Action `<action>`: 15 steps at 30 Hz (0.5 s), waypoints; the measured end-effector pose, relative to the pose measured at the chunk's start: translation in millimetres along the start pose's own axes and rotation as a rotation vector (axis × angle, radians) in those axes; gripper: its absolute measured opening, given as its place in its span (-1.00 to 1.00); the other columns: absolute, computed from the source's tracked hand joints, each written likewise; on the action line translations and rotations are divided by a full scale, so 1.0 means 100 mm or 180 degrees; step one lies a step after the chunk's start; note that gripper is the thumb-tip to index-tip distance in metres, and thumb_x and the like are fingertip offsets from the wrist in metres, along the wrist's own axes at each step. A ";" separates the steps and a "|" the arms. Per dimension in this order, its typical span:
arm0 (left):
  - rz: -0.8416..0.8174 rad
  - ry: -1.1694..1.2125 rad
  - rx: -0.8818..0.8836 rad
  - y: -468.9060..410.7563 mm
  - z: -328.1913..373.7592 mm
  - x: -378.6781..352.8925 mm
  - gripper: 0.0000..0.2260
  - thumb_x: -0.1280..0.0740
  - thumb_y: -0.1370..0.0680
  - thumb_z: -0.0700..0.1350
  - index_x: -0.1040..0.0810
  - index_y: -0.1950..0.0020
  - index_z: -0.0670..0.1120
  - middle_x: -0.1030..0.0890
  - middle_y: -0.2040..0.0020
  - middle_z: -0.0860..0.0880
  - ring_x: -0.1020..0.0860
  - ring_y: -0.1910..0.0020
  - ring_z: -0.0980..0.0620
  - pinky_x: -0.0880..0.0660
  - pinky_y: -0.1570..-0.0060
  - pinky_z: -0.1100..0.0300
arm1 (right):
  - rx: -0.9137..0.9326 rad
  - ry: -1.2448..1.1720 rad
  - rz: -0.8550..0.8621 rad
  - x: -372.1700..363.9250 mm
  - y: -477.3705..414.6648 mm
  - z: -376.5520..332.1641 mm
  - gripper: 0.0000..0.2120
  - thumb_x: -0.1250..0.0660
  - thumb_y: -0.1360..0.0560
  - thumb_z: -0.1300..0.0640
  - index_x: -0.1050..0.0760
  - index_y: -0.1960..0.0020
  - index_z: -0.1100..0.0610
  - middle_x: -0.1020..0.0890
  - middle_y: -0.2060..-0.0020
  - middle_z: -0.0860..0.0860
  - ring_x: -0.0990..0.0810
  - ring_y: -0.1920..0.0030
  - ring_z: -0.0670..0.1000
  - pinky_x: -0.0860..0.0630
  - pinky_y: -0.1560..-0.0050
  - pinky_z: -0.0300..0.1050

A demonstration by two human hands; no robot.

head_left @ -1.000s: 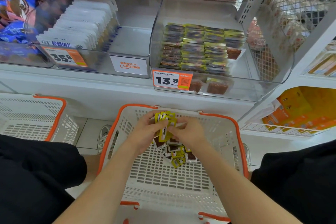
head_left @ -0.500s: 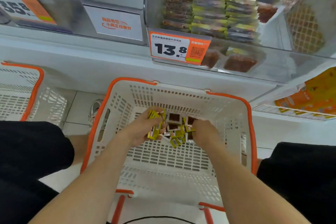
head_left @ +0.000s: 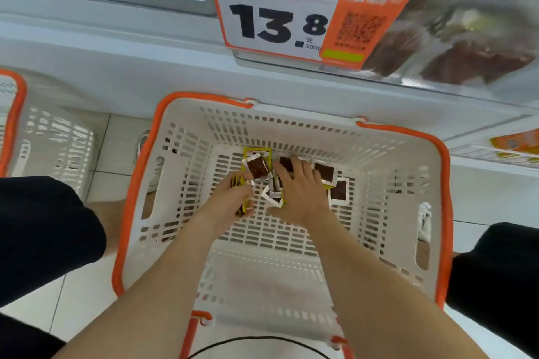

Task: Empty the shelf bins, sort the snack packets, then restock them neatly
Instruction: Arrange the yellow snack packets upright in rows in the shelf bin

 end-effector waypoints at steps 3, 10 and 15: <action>0.0044 -0.0006 0.0064 -0.01 -0.06 0.04 -0.72 -0.27 -0.61 -0.37 -0.55 -0.19 -0.05 -0.49 0.01 -0.19 -0.49 0.20 -0.13 -0.54 0.11 -0.03 | -0.0045 0.0127 -0.0062 -0.03 -0.11 -0.03 -0.04 -0.56 -0.33 -0.32 -0.21 -0.56 -0.04 -0.29 -0.46 0.17 -0.31 -0.44 0.28 -0.34 -0.39 0.22; -0.0025 0.0228 0.0101 0.00 -0.05 0.01 -0.68 -0.28 -0.57 -0.38 -0.54 -0.23 -0.06 -0.49 -0.03 -0.21 -0.48 0.14 -0.17 -0.49 0.13 -0.08 | -0.0059 -0.0096 0.0069 0.20 -0.10 -0.06 -0.49 -0.30 -0.56 -0.05 -0.33 -0.46 0.07 -0.56 -0.22 0.17 -0.55 -0.21 0.26 -0.54 -0.08 0.12; -0.0210 0.0658 0.0029 0.05 0.03 -0.04 -0.68 -0.19 -0.59 -0.38 -0.50 -0.25 -0.08 -0.53 0.04 -0.24 -0.51 0.24 -0.15 -0.45 0.14 -0.07 | -0.0470 -0.1310 0.0130 0.35 -0.06 0.14 -0.59 -0.24 -0.59 0.09 -0.38 -0.42 0.15 -0.64 0.22 0.10 -0.59 0.26 0.14 -0.50 0.32 0.03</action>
Point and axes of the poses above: each hand's wrist, its own y-axis away from the middle knuckle, its own x-axis out of the back of the hand, z = x × y, the point moved 9 cm from there along -y, towards the middle knuckle
